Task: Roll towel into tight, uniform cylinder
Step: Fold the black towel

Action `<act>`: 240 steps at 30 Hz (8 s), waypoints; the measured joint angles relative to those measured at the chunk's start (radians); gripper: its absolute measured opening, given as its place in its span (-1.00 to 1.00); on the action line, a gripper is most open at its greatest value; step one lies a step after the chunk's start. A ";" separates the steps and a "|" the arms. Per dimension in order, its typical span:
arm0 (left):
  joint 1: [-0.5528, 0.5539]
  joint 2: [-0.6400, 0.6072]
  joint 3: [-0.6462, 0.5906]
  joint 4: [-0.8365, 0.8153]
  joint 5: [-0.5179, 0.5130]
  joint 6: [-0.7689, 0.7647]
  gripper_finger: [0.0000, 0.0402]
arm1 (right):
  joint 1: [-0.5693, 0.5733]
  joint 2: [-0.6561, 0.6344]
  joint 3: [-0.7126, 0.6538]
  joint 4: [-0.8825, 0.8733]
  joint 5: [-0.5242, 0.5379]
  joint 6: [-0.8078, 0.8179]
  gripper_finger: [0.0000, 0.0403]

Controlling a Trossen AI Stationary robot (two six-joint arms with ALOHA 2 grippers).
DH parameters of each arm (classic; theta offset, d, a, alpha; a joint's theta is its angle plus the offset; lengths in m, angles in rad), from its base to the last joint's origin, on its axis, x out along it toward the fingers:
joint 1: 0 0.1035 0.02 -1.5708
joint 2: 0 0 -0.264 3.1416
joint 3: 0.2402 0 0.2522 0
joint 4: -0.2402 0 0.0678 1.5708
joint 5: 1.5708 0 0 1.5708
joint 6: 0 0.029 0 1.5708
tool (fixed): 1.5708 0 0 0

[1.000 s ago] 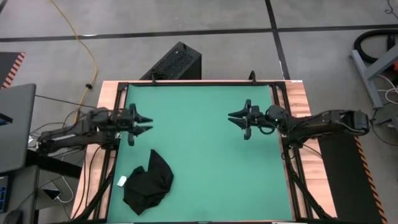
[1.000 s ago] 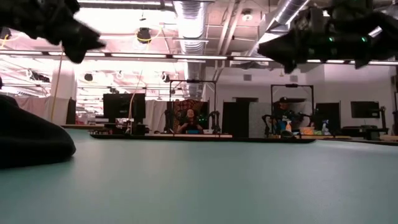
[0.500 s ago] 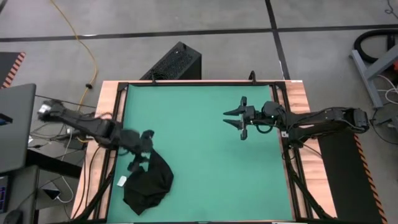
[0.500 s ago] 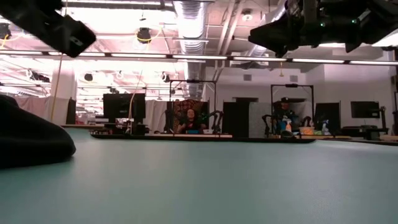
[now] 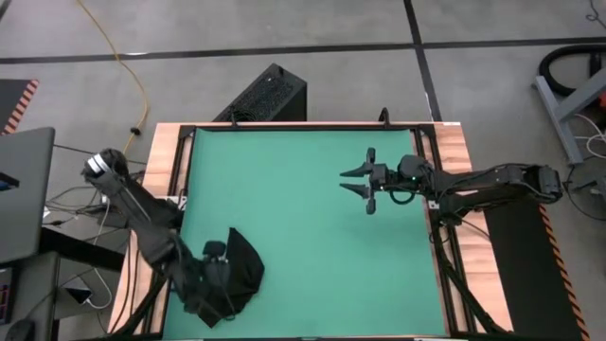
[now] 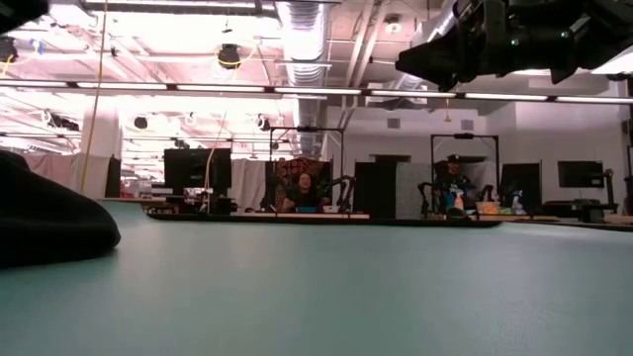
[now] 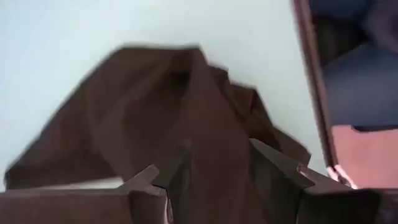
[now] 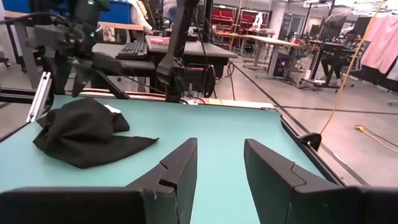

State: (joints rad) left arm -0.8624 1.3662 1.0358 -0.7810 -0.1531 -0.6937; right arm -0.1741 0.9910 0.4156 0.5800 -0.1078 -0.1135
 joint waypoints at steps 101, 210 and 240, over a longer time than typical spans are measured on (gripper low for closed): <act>0.696 0.328 0.735 -0.214 -0.835 1.076 -1.00 | 0.325 0.849 0.375 0.357 0.684 0.172 -0.05; 0.964 0.509 -0.240 1.828 0.106 0.836 -0.91 | 0.475 0.189 0.380 -0.029 1.182 -0.433 -1.00; 0.921 0.667 -0.064 1.776 -0.147 1.088 -0.82 | 0.387 0.187 0.380 0.088 1.041 -0.444 -1.00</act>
State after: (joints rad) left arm 0.0590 2.0331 0.9718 0.9952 -0.3001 0.3945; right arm 0.2127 1.1778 0.7952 0.6678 0.9333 -0.5576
